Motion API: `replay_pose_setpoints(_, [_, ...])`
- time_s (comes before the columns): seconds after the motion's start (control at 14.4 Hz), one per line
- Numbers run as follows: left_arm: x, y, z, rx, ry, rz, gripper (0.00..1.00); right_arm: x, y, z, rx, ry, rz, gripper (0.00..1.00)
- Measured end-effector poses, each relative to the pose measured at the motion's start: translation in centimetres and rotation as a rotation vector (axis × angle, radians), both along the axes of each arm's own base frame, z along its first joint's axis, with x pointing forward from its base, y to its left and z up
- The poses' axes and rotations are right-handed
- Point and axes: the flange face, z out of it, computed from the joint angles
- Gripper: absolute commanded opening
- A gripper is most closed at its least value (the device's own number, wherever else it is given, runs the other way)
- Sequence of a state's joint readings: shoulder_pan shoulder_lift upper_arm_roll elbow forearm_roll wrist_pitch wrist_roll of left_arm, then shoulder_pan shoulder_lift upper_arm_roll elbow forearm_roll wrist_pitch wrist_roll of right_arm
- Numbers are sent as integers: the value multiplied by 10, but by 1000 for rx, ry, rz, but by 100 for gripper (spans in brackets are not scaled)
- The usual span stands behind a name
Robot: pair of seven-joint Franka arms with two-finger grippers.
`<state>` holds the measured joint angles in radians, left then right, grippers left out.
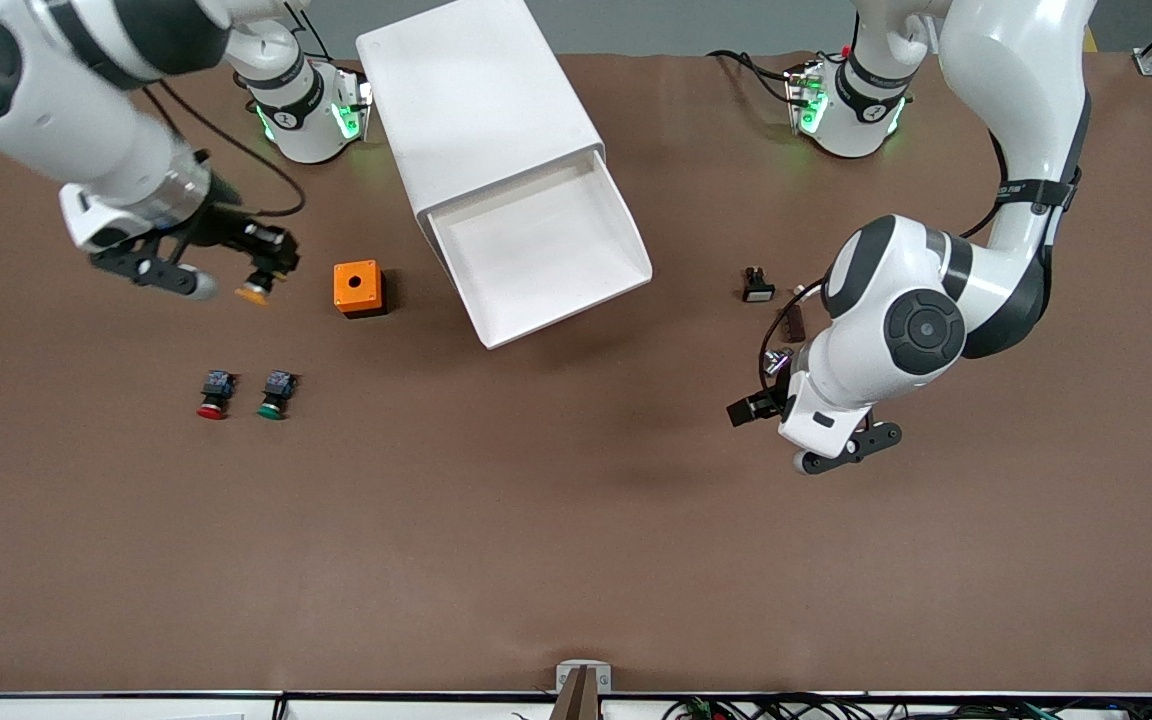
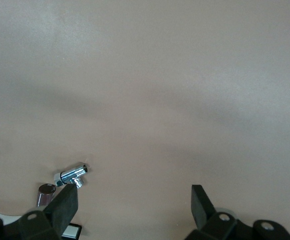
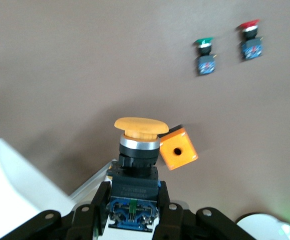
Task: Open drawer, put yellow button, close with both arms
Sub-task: 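Carry the yellow button over the open drawer with the right gripper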
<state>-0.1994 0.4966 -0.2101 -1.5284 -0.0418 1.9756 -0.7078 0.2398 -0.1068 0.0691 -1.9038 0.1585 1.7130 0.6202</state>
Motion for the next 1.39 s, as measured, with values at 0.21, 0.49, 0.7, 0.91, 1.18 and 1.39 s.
replay_pose_setpoints(0.21, [-2, -5, 0, 0, 0, -8, 100, -26, 62, 13, 49, 6, -30, 0])
replay_pose_setpoints(0.49, [-3, -7, 0, 0, 1, -11, 100, -68, 149, 23, 77, -47, -75, 0])
replay_pose_setpoints(0.7, [-3, -7, 0, 0, 1, -11, 100, -92, 190, 23, 96, -76, -80, 0])
replay_pose_setpoints(0.91, [-3, -7, -1, 0, 1, -11, 100, -101, 221, 6, 69, -83, -111, 0])
replay_pose_setpoints(1.18, [-6, -14, -1, 0, 1, -22, 100, -101, 260, -23, 24, -87, -148, 0])
replay_pose_setpoints(1.39, [-8, -18, -1, 0, 1, -29, 100, -98, 278, -49, 8, -85, -148, 0])
